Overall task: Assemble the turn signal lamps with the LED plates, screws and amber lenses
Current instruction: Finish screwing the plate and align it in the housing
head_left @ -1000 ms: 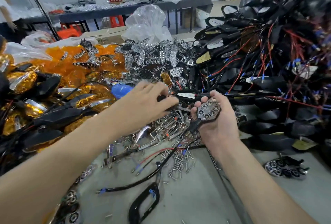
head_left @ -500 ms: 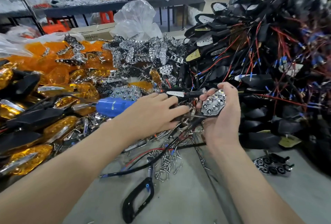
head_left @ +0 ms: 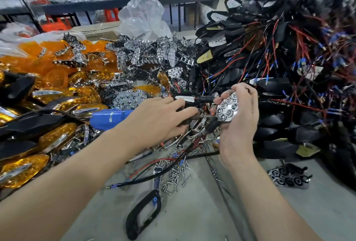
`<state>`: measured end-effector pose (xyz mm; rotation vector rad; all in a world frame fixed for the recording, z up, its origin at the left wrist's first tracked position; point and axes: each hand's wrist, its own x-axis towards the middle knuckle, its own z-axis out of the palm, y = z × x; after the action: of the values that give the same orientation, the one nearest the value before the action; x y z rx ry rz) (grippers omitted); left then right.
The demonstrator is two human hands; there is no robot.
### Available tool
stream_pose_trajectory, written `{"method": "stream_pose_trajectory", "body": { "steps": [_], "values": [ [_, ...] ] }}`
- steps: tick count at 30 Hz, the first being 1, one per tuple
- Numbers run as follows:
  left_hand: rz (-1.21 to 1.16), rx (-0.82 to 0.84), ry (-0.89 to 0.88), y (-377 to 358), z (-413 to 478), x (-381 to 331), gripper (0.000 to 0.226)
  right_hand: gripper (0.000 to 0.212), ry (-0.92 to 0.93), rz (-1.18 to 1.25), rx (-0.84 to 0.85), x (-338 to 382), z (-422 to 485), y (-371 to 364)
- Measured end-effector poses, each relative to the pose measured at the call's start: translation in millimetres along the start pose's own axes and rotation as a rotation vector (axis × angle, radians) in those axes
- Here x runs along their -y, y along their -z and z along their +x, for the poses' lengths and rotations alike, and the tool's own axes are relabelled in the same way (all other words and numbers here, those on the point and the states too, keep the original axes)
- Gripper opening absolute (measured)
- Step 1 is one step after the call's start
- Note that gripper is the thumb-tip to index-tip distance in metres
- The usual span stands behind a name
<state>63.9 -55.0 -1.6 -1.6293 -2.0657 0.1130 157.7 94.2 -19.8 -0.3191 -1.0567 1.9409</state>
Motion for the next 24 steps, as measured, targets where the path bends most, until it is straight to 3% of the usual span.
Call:
{"method": "stream_pose_trajectory", "body": {
  "steps": [13,24],
  "values": [
    [0.035,0.035,-0.039,16,2,5,0.039,0.007,0.156,-0.166,0.086,3,-11,-5],
    [0.027,0.022,-0.054,21,1,5,0.046,0.011,0.038,-0.057,0.052,7,-10,-5]
  ]
}}
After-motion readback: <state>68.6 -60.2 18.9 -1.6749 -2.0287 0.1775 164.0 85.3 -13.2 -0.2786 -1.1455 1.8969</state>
